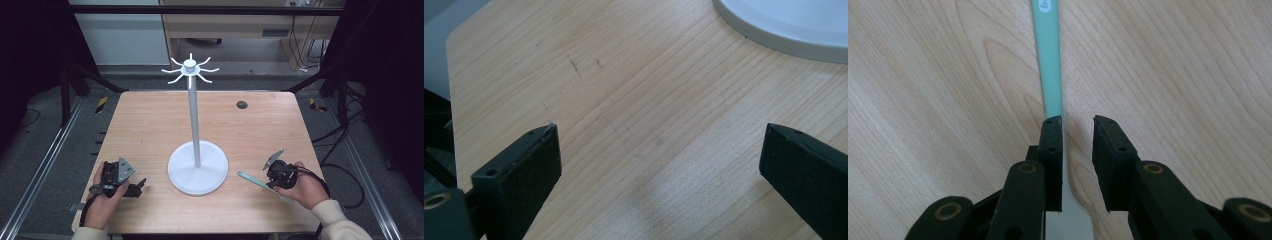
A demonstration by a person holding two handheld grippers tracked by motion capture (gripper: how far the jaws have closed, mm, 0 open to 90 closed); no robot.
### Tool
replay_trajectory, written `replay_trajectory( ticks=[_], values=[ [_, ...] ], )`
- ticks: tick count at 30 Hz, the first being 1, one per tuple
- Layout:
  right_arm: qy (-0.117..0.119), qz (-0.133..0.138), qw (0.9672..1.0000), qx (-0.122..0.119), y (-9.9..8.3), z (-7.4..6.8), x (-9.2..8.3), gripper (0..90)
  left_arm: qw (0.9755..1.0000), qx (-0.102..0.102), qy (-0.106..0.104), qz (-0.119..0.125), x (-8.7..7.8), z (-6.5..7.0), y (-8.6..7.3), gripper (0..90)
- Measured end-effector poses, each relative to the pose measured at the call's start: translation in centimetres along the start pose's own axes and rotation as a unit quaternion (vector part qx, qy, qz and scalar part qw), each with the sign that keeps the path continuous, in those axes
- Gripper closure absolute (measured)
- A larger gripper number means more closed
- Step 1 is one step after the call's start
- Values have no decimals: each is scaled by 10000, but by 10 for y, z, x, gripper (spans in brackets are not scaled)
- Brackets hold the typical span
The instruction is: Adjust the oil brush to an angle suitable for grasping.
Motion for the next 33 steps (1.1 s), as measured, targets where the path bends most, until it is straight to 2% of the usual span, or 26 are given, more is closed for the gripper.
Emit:
replay_trajectory(
  ticks=[4, 5, 7, 9, 10, 11, 18, 33],
  values=[
    [60, -81, 9999, -30, 0, -4, 2, 745, 10000, 4, -11, 2, 0, 0, 0, 28],
    [98, -85, 9999, -99, 0, -4, 3, 745, 10000, 7, -8, 3, 0, 0, 0, 28],
    [89, -130, 9999, -51, 0, -5, 4, 745, 10000, 0, -6, 9, 0, 0, 1, 28],
    [141, -184, 9996, -152, -1, -5, 7, 743, 10000, -6, -5, 15, 0, 0, 1, 28],
    [125, -227, 9996, -70, -1, -6, 7, 744, 10000, -3, -1, 6, 0, 0, 0, 28],
    [144, -228, 9996, -128, -1, -6, 8, 744, 10000, -5, 0, 6, 0, 0, 0, 28],
    [182, -324, 9992, -135, -1, -7, 11, 748, 10000, -3, -3, 10, 0, 0, 0, 27],
    [268, -510, 9982, -187, 1, -7, 17, 820, 10000, -8, -10, 17, 0, 0, 0, 28]
  ],
)
Point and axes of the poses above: each handheld gripper's, and its own axes: x roughly forward along the jaws, y roughly out of its top, z roughly to its right, the point moved 7 cm from there along x, roughly forward along the jaws, and after that the axes turned 15 degrees about z, right-handed, at the moved point
